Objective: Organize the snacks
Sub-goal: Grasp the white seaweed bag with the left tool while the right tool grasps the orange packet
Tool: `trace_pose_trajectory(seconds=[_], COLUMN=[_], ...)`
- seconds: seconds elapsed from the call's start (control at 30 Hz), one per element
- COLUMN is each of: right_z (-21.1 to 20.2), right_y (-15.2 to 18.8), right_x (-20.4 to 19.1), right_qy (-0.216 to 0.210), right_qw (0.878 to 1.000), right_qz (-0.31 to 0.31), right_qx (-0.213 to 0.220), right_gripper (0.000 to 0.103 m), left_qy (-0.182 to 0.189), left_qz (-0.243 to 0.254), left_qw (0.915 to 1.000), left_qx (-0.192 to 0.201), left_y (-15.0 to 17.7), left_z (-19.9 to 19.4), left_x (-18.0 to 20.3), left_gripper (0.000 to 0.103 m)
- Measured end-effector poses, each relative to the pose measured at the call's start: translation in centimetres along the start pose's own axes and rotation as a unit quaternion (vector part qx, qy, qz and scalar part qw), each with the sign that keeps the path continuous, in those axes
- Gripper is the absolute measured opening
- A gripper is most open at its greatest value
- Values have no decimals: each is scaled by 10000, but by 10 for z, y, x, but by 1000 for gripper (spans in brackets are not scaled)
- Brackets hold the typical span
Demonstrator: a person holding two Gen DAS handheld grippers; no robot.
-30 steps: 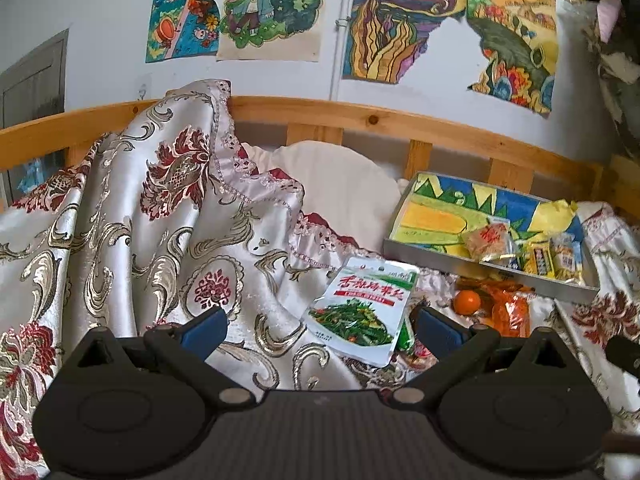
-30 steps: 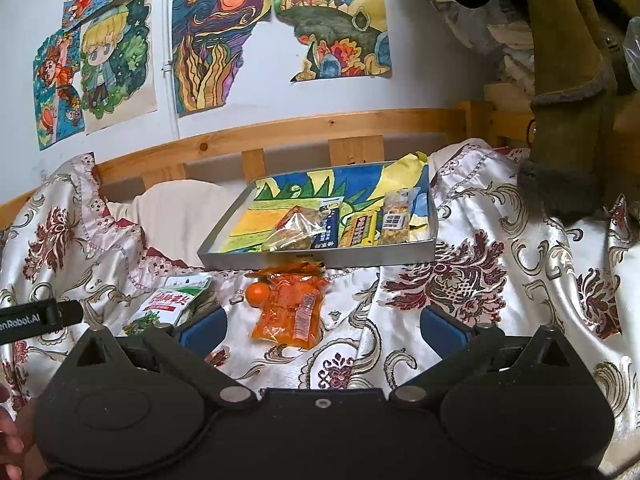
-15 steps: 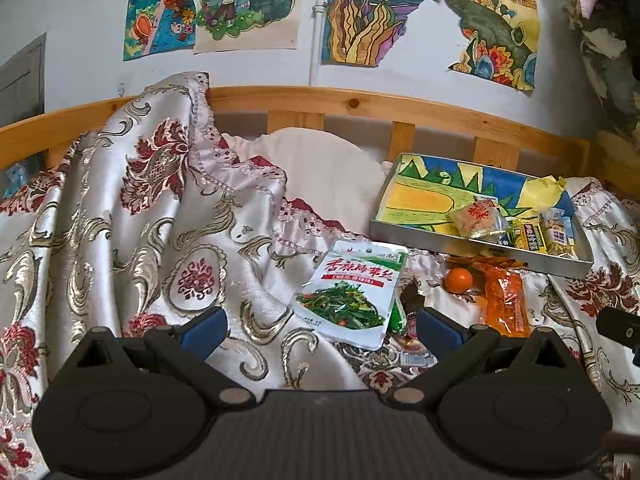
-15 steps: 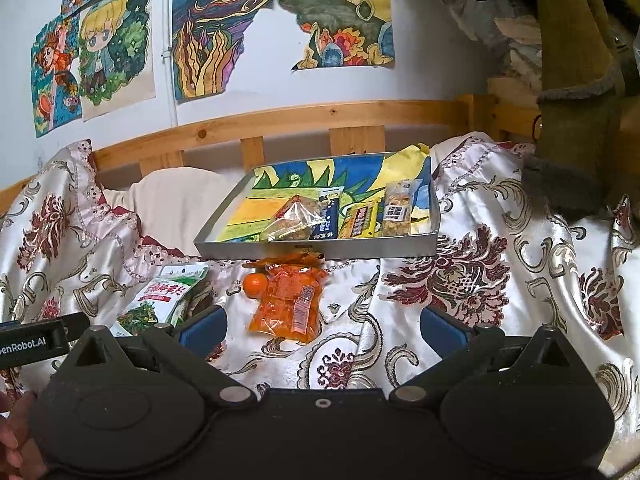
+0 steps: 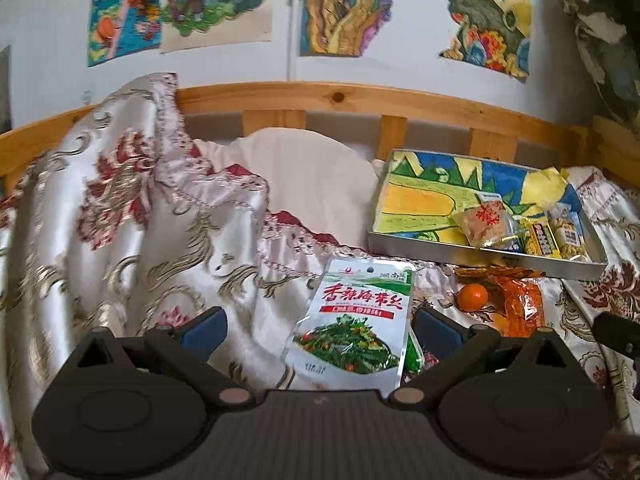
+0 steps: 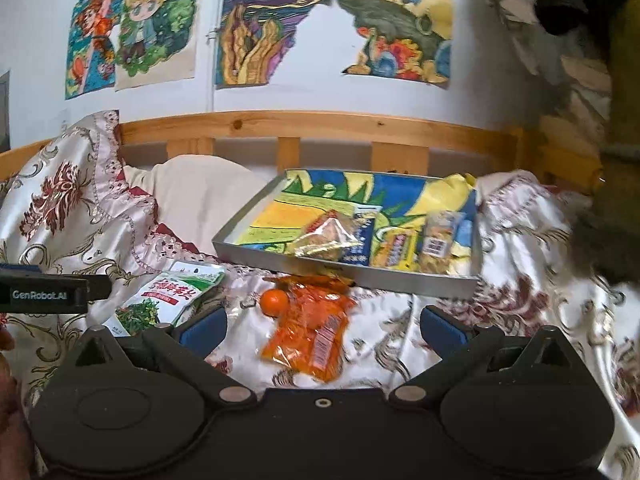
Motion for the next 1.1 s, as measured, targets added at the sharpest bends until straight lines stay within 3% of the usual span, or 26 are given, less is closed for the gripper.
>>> trace_pose_trajectory(seconds=[0.13,0.33,0.57,0.77,0.87,1.1], right_z=[20,51,87,113,122,133], right_y=[-5,-1,6,15,23,34], right_x=[-15,-29,-26,-27,-32,-45], right_qy=[-92,-170,-111,-187,-198,-299], right_qw=[9996,9981,9977,9977,9966,9937], right_qz=[-260,-600,-648,-500,-598,-799], right_qx=[90,20,-136,-415,-523,-720], right_gripper=[102,102,102,102,102,102], left_qy=[123,699,807,1292,1619,1687], left_qz=[182,287,469,374,293,344], left_qw=[9996,9957,9915,9843,9762,9751], left_qx=[-178,-545,-903,-1140,-1413,-1395], left_y=[-5,-4,2,4,11,13], left_z=[21,47,85,109,119,128], left_x=[2,7,0,3,5,3], left_gripper=[102,102,102,102,102,103])
Point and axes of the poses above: each gripper's, at about its wrist camera, not at the fingertips, and z roughly the way its jaws point, x to its right, y to its underside, the point moved 10 cm from there along z, roughly the way its jaws point, and after that the axes turned 12 degrees about y, right-handed, at the moved point
